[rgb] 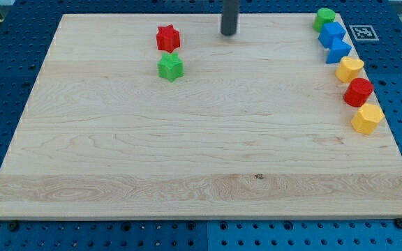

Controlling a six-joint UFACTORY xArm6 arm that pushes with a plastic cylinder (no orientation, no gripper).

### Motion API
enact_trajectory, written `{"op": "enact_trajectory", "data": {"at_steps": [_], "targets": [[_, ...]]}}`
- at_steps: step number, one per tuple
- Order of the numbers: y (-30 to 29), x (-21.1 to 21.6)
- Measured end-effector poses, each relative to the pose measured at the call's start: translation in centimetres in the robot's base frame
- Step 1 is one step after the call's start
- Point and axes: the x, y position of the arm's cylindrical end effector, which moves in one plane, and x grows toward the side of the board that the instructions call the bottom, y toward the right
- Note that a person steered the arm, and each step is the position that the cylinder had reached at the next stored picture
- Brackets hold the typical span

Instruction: Move the red star towards the center

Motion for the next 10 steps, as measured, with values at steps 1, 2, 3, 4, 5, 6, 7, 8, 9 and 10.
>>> {"op": "enact_trajectory", "data": {"at_steps": [1, 2, 3, 4, 5, 6, 7, 8, 9, 10], "targets": [[-5.3, -2.8], [-12.1, -2.7], [-22.8, -2.6], [-23.4, -0.2], [-17.2, 2.8], [-12.6, 4.4], [-8.9, 4.6], [-6.3, 6.1], [-5.3, 8.9], [-3.0, 11.0]]}}
